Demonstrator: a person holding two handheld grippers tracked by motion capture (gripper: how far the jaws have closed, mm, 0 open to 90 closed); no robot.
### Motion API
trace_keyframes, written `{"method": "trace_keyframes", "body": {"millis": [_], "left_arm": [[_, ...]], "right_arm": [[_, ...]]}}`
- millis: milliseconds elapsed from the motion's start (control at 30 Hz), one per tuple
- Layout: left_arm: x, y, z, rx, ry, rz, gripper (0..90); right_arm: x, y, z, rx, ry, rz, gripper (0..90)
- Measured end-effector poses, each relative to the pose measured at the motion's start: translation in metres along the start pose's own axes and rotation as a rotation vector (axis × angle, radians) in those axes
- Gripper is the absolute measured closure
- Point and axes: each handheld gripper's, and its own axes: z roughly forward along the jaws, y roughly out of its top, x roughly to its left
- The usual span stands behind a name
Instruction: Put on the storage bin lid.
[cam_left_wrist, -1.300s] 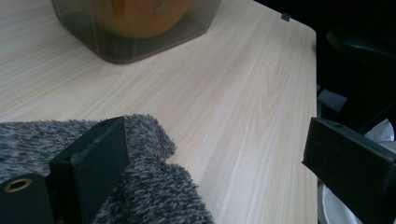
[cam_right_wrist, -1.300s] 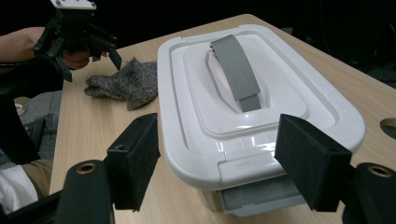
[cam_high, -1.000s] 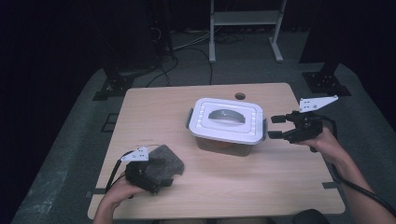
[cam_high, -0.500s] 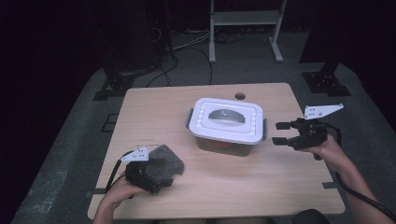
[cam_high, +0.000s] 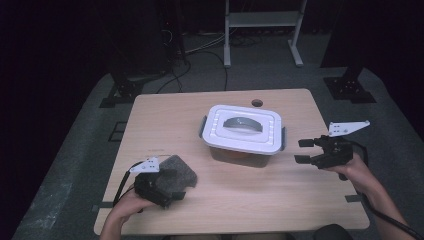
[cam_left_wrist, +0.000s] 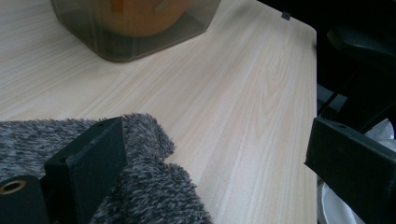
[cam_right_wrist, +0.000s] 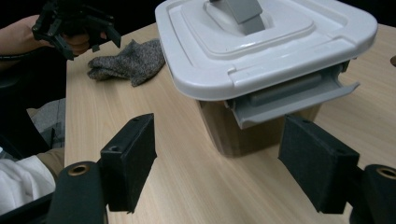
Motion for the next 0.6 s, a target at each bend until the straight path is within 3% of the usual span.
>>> {"method": "trace_keyframes", "body": {"millis": [600], "left_arm": [[-0.002,0.001,0.001,0.005,-0.002,0.008,4.2]], "right_arm": [[0.008,-0.036,-0.001,-0.014,0.001,0.053,25.2]]}}
